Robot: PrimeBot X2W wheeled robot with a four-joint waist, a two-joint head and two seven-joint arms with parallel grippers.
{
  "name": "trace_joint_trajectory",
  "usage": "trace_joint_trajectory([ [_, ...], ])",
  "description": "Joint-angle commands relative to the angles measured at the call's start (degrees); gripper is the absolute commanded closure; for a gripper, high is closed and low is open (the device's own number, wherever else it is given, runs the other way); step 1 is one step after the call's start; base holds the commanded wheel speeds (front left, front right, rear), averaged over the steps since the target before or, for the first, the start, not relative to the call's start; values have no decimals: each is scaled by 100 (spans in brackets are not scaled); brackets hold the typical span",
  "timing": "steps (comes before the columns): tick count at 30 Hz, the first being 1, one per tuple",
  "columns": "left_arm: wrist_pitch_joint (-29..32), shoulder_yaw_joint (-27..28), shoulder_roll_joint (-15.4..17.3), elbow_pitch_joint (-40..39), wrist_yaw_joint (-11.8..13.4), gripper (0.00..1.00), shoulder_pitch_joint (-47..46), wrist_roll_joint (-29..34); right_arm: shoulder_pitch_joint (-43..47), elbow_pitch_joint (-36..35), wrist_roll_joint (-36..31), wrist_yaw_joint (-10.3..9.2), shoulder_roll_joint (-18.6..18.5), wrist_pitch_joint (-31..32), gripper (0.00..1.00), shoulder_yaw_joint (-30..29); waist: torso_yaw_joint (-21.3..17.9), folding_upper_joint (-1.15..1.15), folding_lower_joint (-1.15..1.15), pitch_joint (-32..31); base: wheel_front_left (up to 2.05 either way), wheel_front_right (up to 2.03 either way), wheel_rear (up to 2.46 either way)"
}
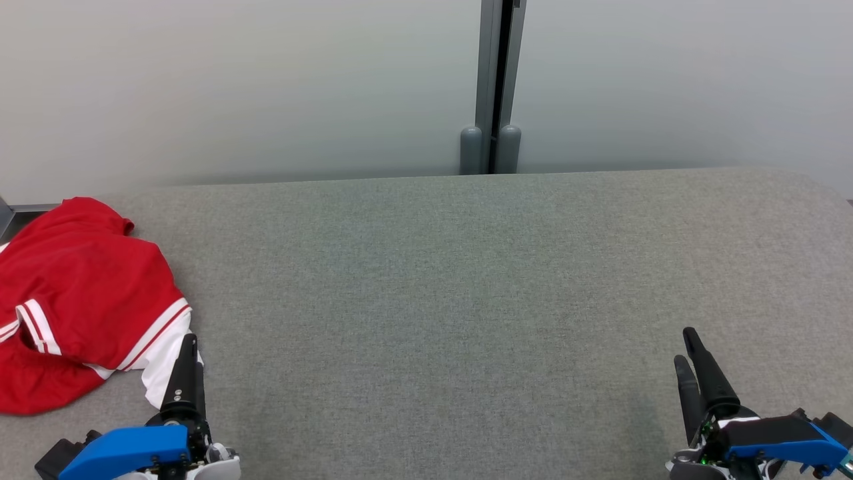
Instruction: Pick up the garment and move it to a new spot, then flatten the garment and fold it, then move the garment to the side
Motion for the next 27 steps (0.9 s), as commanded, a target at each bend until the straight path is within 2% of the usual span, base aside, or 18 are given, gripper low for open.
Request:
trace_joint_trajectory([
  [1,-63,-38,42,-140,34,0,-45,183,-174,-59,-252,25,-25,-72,0,32,1,0,0,-2,0,0,0],
  [18,-436,-357,65,-344,325,0,87,2007,-150,-40,-2166,32,-37,-444,0,173,17,0,0,-19,0,0,0],
  [27,-621,-506,107,-381,393,0,139,2972,-152,6,-3097,35,-43,-627,0,182,21,0,0,-21,0,0,0],
])
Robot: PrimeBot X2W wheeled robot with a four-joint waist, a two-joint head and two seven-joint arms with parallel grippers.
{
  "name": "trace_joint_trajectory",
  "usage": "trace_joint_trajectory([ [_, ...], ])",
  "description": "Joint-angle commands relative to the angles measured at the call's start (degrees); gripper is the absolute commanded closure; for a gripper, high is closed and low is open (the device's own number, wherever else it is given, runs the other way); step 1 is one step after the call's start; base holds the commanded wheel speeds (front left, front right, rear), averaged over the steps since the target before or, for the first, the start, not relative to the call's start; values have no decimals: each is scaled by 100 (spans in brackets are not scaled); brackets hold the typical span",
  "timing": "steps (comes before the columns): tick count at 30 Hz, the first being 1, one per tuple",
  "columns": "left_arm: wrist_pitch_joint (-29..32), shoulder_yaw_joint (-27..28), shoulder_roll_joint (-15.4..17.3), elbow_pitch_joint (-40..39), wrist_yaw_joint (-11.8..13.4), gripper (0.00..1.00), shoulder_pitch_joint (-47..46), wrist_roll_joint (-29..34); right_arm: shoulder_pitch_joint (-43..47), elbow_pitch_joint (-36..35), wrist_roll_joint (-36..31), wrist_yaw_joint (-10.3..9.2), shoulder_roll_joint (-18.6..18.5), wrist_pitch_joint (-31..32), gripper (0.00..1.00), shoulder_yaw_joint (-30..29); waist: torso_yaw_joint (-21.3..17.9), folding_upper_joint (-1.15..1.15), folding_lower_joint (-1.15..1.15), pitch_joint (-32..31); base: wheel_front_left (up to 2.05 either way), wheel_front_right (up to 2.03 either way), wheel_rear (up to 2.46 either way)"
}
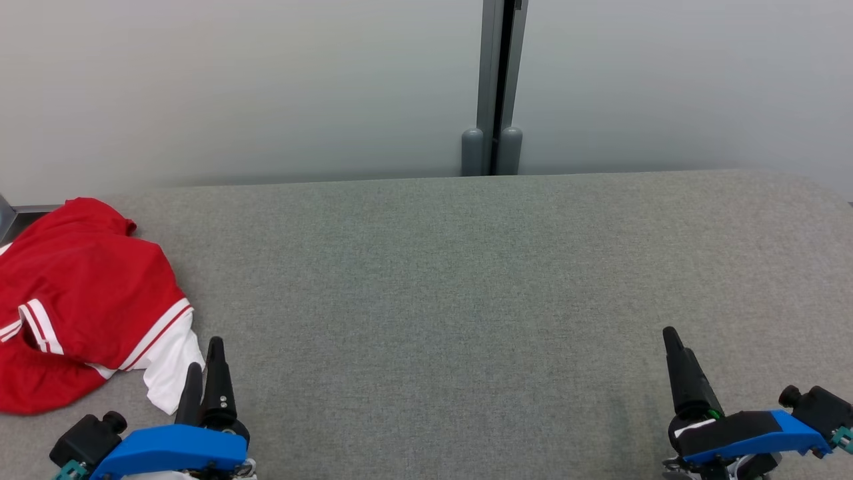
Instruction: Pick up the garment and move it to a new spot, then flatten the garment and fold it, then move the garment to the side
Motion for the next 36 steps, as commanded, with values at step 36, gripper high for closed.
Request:
trace_joint_trajectory([
  [36,-623,-613,314,144,280,0,-8,2860,-129,-155,-2452,37,-60,-467,0,229,6,0,0,20,0,0,0],
])
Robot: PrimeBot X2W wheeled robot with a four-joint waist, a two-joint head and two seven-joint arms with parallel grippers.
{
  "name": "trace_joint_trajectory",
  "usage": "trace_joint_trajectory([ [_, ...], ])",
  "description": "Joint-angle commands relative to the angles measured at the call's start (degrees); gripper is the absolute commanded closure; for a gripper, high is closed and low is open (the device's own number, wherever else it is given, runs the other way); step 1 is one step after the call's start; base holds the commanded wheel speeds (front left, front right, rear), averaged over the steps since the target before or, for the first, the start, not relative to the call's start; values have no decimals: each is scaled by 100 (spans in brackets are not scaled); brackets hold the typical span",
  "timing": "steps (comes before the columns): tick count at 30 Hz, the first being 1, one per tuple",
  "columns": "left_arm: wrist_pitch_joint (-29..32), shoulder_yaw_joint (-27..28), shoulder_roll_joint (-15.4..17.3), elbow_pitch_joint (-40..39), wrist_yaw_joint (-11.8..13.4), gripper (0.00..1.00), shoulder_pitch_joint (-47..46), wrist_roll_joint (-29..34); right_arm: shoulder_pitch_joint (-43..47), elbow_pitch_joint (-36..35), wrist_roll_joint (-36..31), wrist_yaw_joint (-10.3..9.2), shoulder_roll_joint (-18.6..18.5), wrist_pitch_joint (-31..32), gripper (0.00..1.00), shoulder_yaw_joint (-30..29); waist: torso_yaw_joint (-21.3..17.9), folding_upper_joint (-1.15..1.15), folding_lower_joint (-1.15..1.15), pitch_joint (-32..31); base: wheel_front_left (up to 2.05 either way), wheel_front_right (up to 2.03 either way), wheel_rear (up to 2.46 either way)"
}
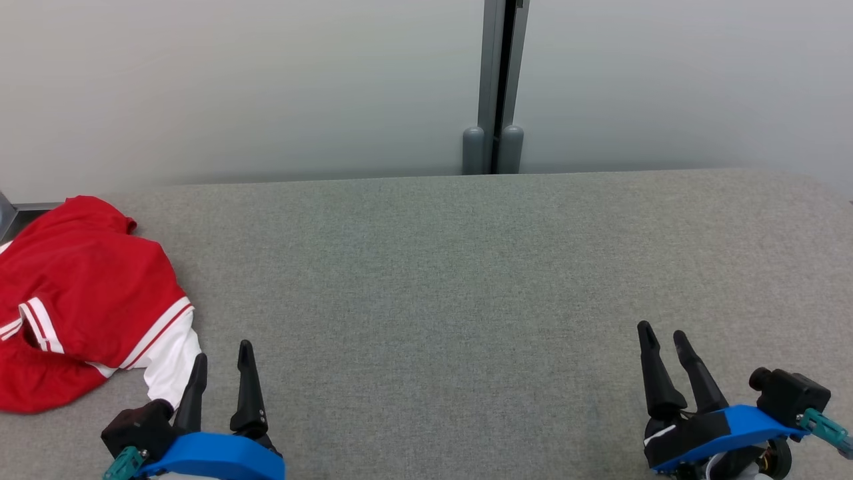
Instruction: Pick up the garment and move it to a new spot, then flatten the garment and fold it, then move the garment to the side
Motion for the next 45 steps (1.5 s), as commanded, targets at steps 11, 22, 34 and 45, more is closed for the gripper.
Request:
trace_joint_trajectory([
  [11,-192,-146,82,26,151,0,13,617,-74,-44,-636,16,-53,-135,0,26,-5,0,0,-6,0,0,0],
  [22,-224,-286,108,37,237,0,61,1025,-60,-30,-1145,18,-58,-238,0,68,-7,0,0,-13,0,0,0],
  [34,-292,-373,171,-44,361,0,106,1416,-45,-49,-1606,20,-60,-301,0,113,-28,0,0,3,0,0,0],
  [45,-344,-479,223,-71,507,0,165,1782,-45,-29,-2021,22,-62,-381,0,158,-35,0,0,-13,0,0,0],
])
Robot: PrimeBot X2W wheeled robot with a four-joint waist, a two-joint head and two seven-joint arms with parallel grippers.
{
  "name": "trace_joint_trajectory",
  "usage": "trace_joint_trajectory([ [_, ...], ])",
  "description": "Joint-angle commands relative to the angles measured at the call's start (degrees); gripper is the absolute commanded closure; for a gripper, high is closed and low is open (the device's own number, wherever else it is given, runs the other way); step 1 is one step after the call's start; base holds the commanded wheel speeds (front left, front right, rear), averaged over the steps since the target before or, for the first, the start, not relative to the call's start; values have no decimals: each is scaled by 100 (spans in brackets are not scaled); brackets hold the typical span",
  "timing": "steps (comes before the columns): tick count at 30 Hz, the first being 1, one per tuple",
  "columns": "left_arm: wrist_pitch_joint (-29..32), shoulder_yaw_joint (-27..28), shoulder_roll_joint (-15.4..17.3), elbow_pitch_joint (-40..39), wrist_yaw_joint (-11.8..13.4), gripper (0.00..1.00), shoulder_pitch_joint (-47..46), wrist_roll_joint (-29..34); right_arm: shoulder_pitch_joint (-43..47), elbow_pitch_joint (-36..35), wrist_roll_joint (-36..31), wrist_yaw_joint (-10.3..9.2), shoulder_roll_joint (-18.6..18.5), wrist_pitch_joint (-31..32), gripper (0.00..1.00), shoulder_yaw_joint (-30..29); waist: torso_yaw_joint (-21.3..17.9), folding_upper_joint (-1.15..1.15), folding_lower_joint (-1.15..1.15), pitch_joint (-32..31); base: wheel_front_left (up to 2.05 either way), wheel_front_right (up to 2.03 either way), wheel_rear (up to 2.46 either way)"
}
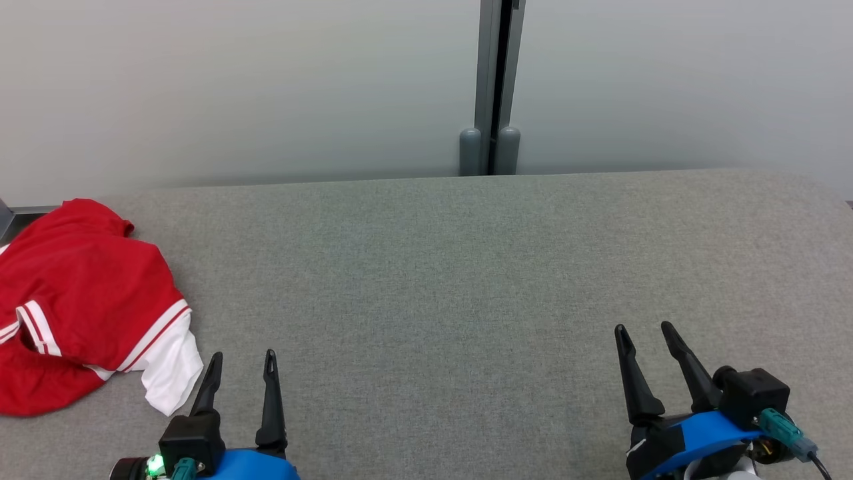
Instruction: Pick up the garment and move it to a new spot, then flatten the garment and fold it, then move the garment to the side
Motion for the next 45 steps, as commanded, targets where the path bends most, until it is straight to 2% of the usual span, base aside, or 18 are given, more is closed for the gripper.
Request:
trace_joint_trajectory([
  [1,-36,-23,45,-33,27,0,52,78,-27,5,-80,14,-42,-36,0,13,3,0,0,-4,0,0,0],
  [15,54,-7,54,-80,105,0,102,-40,-32,51,-87,15,-42,-73,0,14,1,0,0,-38,0,0,0],
  [20,52,-33,74,-101,121,0,115,-43,83,37,-151,15,-38,-61,0,-58,167,0,0,-62,0,0,0],
  [24,54,-14,110,-140,135,0,133,-67,161,10,-186,15,-38,-37,0,-121,500,0,0,-89,0,0,0],
  [36,168,-56,244,-359,169,0,293,-81,252,-51,-91,15,-38,-47,0,-205,2081,0,0,-137,0,0,0],
  [40,191,-44,284,-446,204,0,389,-106,198,-32,-87,14,-38,-63,0,-172,2425,0,0,-119,0,0,0],
  [45,208,-13,325,-549,255,0,465,-143,161,9,-68,14,-38,-69,0,-94,2612,0,0,-89,0,0,0],
])
